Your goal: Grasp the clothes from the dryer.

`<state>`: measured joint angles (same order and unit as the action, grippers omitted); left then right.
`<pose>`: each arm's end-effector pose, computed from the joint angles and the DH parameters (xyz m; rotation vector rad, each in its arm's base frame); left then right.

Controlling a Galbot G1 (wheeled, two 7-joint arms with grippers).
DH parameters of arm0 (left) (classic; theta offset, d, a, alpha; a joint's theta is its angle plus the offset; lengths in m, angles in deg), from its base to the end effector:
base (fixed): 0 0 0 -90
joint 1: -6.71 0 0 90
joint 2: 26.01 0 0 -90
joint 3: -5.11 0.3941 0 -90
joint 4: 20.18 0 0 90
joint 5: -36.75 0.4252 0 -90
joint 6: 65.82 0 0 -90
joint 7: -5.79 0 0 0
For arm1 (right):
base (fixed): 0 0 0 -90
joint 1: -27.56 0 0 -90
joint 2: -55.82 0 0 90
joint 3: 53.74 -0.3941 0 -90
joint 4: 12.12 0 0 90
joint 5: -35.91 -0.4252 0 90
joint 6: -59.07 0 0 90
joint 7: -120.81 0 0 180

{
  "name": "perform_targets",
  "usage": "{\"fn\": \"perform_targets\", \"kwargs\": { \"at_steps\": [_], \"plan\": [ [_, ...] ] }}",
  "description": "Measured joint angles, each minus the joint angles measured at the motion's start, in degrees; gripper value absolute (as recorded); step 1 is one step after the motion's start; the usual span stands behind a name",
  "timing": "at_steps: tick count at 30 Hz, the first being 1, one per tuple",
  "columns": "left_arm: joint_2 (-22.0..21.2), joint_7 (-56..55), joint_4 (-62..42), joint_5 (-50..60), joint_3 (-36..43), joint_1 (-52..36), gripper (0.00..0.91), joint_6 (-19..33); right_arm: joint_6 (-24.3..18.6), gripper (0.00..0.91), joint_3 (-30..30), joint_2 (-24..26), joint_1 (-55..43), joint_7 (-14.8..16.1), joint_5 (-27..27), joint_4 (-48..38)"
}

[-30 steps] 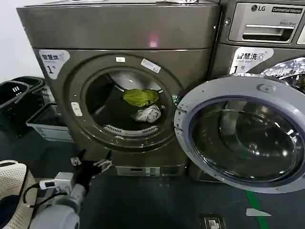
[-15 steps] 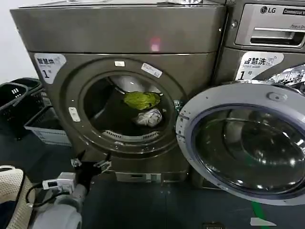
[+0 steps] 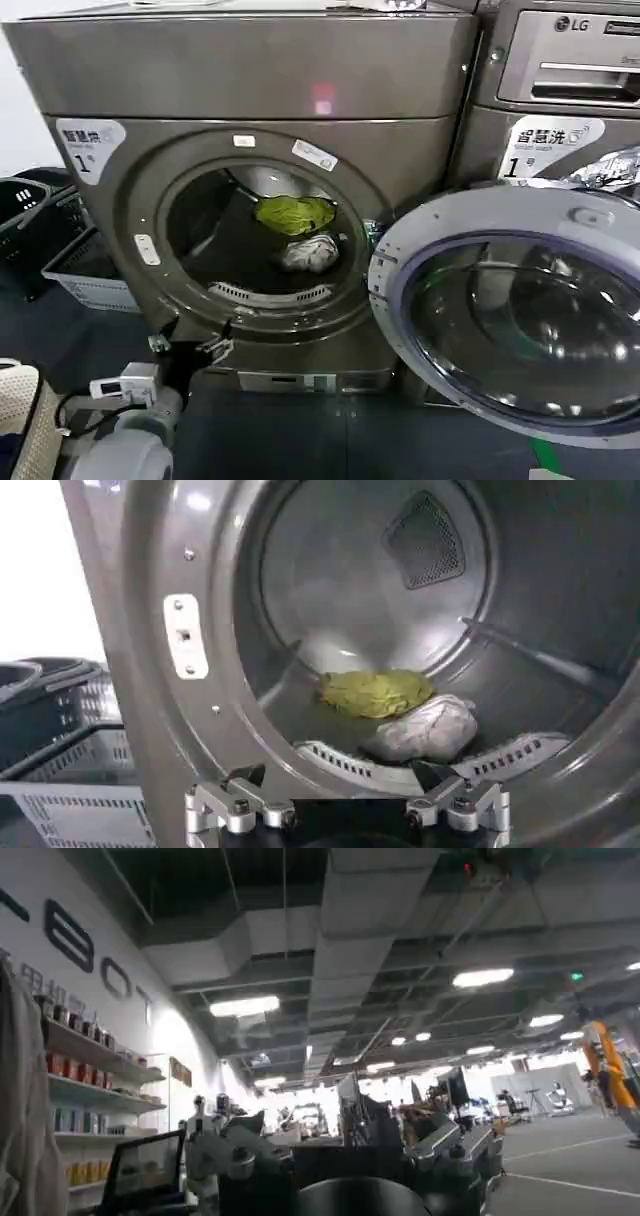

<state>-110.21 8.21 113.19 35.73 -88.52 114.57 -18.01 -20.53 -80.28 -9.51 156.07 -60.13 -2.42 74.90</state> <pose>0.2631 0.0298 -0.1894 -0.0087 -2.8490 -0.1288 -0.2852 -0.5189 -0.0537 2.0803 1.8255 -0.2667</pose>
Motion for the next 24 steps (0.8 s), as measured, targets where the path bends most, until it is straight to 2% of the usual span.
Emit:
{"fn": "perform_targets", "kwargs": {
  "at_steps": [24],
  "plan": [
    [0.0, 0.38, 0.03, -0.12, 0.01, -0.08, 0.907, 0.0, 0.13, 0.907, 0.59, -0.19, -0.18, -0.17, 0.0, -0.01]
  ]
}}
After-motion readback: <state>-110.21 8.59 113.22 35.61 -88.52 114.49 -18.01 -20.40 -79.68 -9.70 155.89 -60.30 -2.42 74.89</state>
